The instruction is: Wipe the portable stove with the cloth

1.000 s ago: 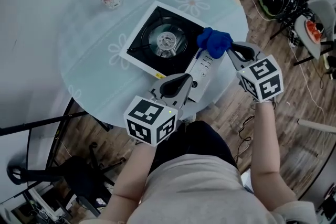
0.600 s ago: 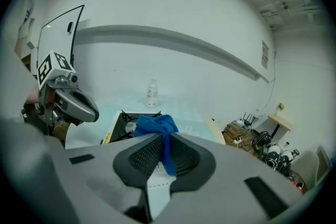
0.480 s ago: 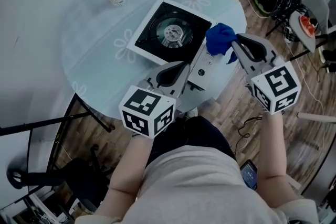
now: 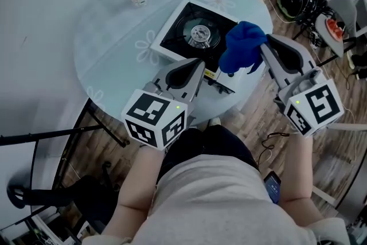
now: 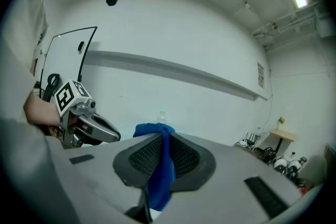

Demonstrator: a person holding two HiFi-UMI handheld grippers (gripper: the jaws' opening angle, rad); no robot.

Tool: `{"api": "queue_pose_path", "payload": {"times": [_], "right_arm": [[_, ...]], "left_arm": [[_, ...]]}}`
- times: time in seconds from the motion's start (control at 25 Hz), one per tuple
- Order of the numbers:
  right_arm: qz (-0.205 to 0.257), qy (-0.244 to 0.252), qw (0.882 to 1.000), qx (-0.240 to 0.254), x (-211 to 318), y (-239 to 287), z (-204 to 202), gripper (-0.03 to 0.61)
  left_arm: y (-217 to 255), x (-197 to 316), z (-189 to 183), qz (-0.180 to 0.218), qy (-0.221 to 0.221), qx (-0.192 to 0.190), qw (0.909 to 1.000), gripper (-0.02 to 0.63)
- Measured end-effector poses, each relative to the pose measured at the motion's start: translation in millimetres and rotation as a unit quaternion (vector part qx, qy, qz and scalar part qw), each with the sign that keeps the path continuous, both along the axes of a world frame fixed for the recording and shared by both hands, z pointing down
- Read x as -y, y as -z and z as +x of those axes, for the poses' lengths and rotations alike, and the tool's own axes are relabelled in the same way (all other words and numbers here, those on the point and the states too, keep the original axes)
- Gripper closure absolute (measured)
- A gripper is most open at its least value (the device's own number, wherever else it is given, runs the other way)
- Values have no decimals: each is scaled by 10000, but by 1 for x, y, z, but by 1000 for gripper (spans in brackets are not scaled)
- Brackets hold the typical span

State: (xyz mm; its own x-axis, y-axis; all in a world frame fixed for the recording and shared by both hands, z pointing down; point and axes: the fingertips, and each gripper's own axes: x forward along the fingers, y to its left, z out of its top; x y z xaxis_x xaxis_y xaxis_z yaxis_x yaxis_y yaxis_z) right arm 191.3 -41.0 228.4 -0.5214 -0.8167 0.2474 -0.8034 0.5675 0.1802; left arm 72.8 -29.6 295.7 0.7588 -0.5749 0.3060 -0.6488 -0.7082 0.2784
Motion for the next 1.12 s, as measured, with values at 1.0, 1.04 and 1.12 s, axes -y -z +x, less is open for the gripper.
{"api": "queue_pose_path", "payload": {"times": [1.0, 1.04, 1.12], "right_arm": [[127, 771, 9968, -178, -65, 2, -95, 526], [127, 767, 9968, -191, -66, 3, -95, 526], [82, 713, 9972, -190, -68, 3, -94, 526]], "left_arm": [[21, -39, -40, 664, -612, -398, 9951, 591], [22, -40, -40, 671, -620, -401, 9950, 591], [22, -42, -40, 663, -636, -404, 9950, 591]]}}
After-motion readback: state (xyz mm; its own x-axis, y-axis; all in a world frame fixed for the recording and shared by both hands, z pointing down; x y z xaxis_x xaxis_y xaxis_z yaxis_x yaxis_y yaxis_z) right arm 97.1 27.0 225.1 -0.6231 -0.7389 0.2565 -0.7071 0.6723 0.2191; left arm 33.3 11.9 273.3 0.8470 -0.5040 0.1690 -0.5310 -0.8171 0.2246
